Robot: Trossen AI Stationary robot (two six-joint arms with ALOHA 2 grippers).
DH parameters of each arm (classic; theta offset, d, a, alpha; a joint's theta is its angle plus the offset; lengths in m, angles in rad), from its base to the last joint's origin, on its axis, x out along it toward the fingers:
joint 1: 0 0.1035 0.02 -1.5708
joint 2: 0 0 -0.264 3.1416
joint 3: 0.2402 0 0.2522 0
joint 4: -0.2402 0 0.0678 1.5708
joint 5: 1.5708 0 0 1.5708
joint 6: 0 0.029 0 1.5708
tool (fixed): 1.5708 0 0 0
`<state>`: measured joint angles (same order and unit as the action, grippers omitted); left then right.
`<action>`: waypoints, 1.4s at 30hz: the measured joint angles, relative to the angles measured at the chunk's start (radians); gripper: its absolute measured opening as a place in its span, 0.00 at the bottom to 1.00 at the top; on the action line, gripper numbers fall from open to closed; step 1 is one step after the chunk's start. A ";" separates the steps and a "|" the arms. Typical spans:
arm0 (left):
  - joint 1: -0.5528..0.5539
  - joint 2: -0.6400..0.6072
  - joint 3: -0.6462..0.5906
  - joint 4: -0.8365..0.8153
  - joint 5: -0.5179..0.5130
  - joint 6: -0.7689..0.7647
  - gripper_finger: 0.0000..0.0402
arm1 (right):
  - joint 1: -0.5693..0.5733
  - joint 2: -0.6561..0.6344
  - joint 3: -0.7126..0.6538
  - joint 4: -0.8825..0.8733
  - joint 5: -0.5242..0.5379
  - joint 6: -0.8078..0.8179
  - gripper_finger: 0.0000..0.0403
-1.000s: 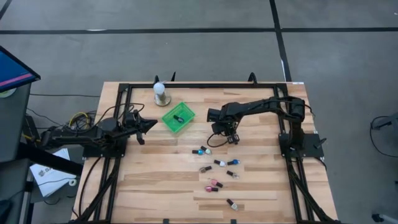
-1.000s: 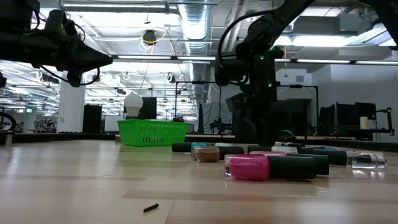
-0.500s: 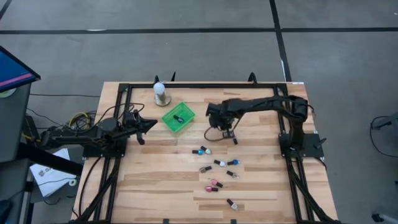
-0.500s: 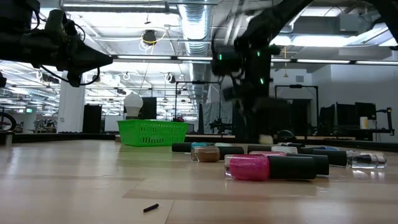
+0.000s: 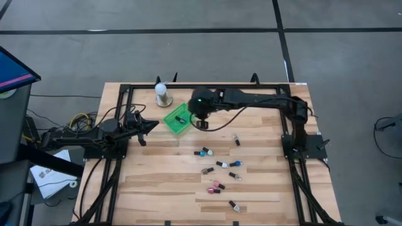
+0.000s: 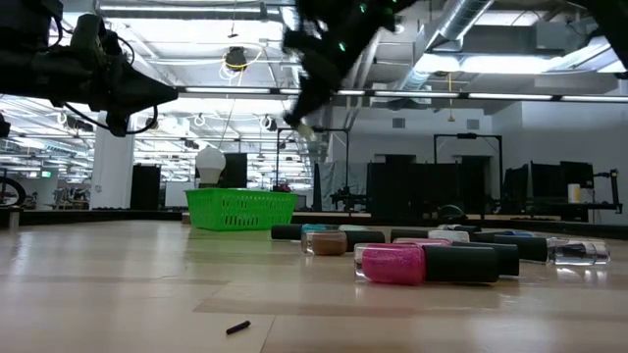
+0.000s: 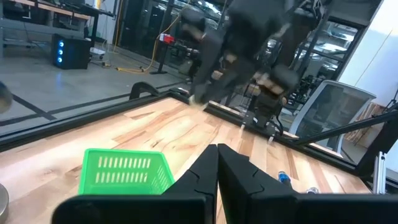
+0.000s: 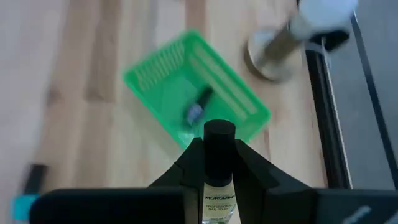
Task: Pick & Place Nail Polish
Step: Put the light yellow nail polish bottle into the green bin
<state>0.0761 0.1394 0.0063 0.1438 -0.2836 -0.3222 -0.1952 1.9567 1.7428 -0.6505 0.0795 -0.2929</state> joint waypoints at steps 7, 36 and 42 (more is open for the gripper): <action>0.000 0.014 0.000 -0.005 0.001 0.000 0.00 | 0.019 0.098 0.163 0.040 -0.002 0.002 0.11; 0.003 -0.023 0.000 -0.033 -0.011 0.003 0.00 | 0.016 0.290 0.204 0.152 -0.136 -0.075 0.13; 0.003 -0.121 0.000 -0.033 -0.013 0.003 0.00 | 0.010 0.290 0.204 0.199 -0.136 -0.081 0.13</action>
<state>0.0795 0.0189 0.0063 0.1110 -0.2966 -0.3191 -0.1856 2.2463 1.9472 -0.4512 -0.0563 -0.3740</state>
